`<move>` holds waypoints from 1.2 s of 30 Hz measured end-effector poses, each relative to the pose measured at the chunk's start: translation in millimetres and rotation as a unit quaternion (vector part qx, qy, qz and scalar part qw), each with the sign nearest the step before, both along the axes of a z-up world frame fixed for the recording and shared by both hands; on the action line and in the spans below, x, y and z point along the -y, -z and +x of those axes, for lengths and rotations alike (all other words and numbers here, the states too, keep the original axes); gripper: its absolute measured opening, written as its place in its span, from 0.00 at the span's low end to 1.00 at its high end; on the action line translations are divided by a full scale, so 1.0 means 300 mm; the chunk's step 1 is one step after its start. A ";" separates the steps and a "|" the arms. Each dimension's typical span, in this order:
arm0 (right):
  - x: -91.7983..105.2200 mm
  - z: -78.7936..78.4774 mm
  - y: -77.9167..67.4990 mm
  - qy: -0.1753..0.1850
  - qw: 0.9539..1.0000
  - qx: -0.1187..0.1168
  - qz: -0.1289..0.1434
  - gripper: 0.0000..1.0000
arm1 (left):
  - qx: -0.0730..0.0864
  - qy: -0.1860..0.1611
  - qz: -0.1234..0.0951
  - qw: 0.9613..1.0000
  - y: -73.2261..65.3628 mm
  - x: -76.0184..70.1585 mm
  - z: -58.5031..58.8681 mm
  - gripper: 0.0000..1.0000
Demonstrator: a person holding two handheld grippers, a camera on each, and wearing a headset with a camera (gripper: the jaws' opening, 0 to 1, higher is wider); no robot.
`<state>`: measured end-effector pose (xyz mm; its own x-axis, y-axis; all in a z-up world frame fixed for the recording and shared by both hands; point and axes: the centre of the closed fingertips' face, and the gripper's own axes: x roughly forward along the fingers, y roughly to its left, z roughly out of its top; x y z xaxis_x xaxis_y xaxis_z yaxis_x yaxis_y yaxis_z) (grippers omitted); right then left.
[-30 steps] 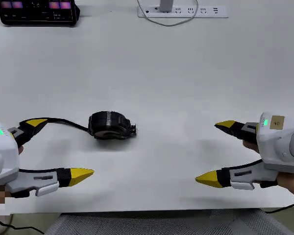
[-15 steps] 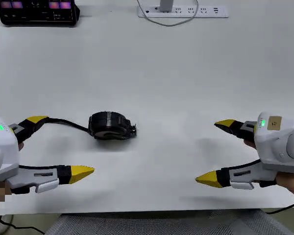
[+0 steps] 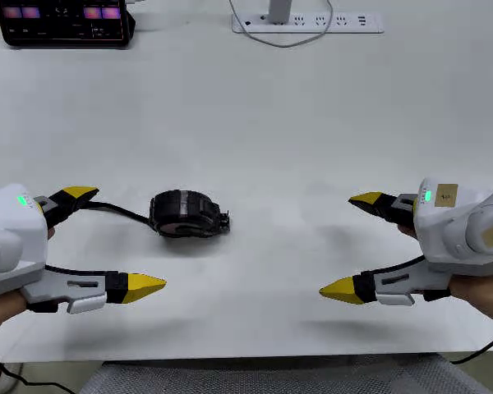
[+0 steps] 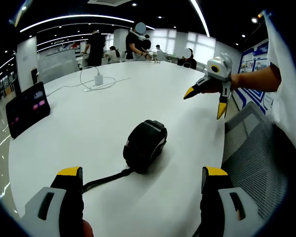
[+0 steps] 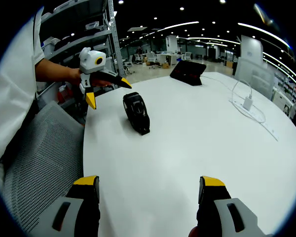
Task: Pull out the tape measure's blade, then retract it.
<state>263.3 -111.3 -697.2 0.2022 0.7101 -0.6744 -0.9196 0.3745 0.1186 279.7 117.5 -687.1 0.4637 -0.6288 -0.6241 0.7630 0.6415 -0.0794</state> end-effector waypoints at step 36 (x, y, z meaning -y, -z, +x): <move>-0.077 0.070 0.051 -0.073 0.997 0.011 -0.035 0.82 | 0.015 0.140 0.093 0.986 0.051 0.069 0.082 0.81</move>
<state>284.3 -88.4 -712.5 0.1155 0.6841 -0.7202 -0.9673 0.2423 0.0750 304.4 96.7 -702.4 0.3077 -0.6108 -0.7295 0.9128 0.4059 0.0452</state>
